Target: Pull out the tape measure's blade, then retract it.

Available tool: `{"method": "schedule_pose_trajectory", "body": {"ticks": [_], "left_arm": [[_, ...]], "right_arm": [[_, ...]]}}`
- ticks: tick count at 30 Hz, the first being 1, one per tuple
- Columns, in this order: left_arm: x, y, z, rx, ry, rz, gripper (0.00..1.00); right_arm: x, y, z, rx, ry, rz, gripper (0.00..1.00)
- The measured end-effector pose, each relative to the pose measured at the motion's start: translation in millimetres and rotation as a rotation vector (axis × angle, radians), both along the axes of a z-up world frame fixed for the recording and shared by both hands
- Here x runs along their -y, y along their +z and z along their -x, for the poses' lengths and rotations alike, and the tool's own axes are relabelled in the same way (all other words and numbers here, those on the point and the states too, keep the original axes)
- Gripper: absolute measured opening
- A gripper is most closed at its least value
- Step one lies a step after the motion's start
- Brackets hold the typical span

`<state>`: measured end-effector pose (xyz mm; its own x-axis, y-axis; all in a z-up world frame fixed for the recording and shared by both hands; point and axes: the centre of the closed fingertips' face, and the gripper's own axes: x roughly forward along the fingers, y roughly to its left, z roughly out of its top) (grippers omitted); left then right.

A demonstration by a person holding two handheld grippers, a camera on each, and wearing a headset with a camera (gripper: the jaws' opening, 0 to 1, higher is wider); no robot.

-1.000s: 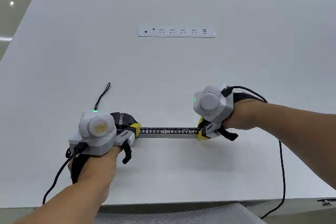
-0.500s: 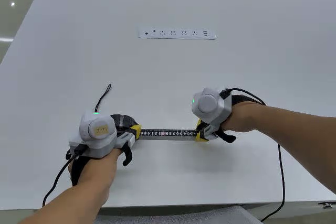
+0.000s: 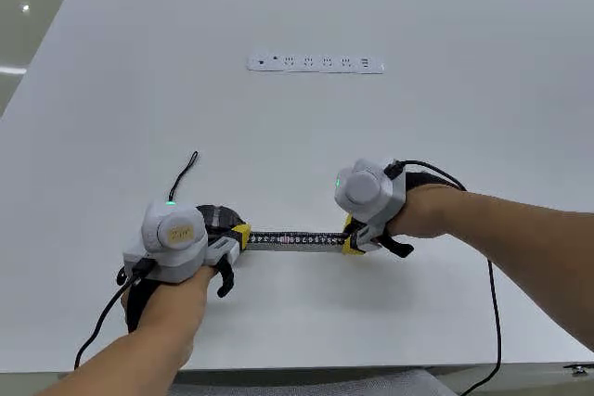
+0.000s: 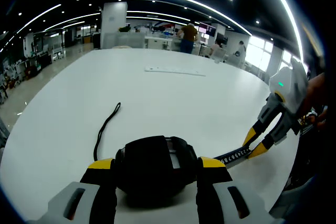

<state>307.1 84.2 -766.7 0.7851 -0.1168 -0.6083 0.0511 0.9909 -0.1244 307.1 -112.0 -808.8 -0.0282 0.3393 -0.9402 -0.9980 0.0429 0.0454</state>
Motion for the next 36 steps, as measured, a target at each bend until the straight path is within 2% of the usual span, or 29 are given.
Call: {"method": "schedule_pose_trajectory", "body": {"ticks": [36], "left_arm": [[0.8,0.8,1.2,0.001,0.003,0.015,0.58]], "right_arm": [[-18.6,2.6,3.7,-0.005,0.012,-0.018,0.14]]}}
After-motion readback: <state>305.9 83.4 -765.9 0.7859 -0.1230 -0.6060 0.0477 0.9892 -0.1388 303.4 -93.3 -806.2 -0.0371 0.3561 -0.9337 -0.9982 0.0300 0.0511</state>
